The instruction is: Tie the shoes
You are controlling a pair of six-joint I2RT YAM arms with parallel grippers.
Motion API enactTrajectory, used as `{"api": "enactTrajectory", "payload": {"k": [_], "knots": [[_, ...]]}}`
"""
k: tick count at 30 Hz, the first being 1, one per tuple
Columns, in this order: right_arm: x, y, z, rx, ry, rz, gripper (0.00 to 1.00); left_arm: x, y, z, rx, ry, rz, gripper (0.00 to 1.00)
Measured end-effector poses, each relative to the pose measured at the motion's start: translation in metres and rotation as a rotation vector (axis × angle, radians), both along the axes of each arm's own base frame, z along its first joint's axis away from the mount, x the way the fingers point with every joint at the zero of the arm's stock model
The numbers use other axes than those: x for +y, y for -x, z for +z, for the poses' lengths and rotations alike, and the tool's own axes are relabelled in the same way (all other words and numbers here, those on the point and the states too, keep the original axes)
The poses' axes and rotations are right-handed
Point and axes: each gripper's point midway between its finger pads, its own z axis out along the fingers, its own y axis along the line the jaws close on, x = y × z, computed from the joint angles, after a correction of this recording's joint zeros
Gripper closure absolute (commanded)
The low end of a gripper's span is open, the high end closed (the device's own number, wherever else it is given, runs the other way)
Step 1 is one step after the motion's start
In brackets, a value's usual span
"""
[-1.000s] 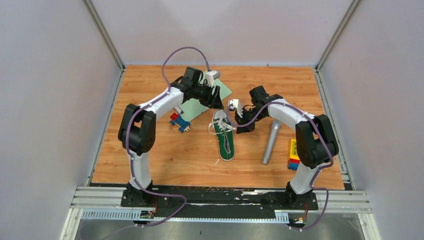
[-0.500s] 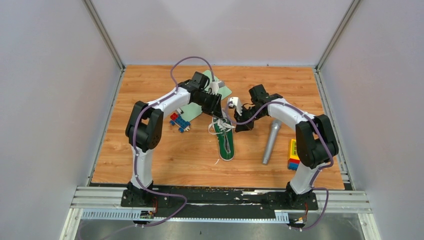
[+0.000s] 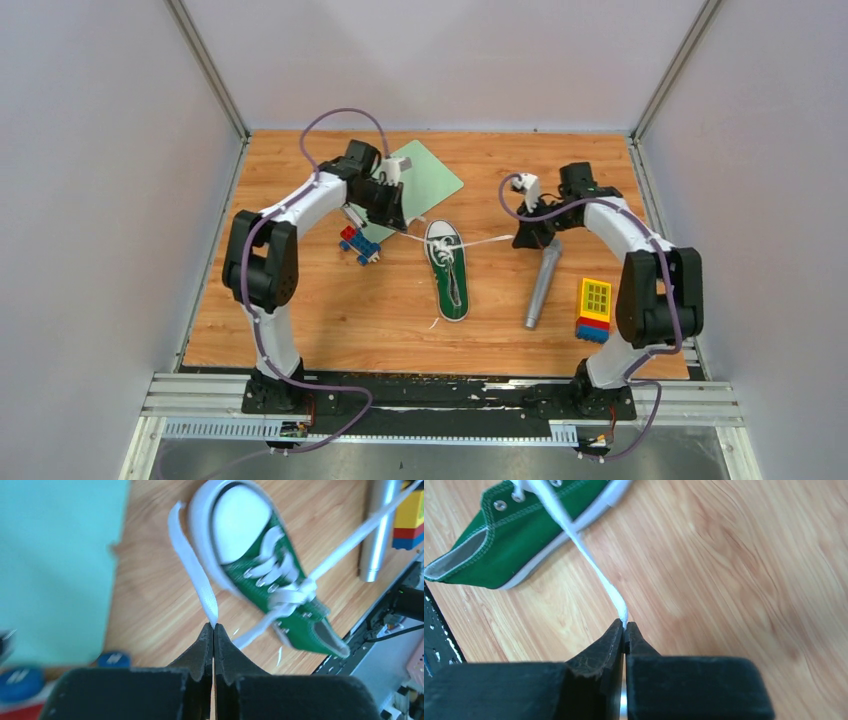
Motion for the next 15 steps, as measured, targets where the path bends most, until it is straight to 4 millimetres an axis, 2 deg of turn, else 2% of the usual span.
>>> {"api": "enactTrajectory", "payload": {"k": [3, 5, 9, 12, 15], "knots": [[-0.036, 0.001, 0.010, 0.000, -0.008, -0.126, 1.00, 0.042, 0.004, 0.008, -0.015, -0.055, 0.049, 1.00], [-0.056, 0.005, 0.014, 0.005, -0.011, -0.197, 1.00, 0.055, 0.008, 0.008, -0.018, -0.078, 0.051, 1.00], [-0.097, 0.019, 0.012, 0.033, -0.012, -0.340, 1.00, 0.063, 0.033, -0.006, 0.019, -0.127, -0.003, 1.00], [-0.124, 0.034, 0.003, 0.077, -0.007, -0.437, 1.00, 0.067, 0.049, -0.016, 0.048, -0.163, -0.045, 1.00], [-0.146, 0.050, -0.012, 0.139, -0.004, -0.527, 1.00, 0.073, 0.056, -0.023, 0.051, -0.194, -0.073, 1.00]]}}
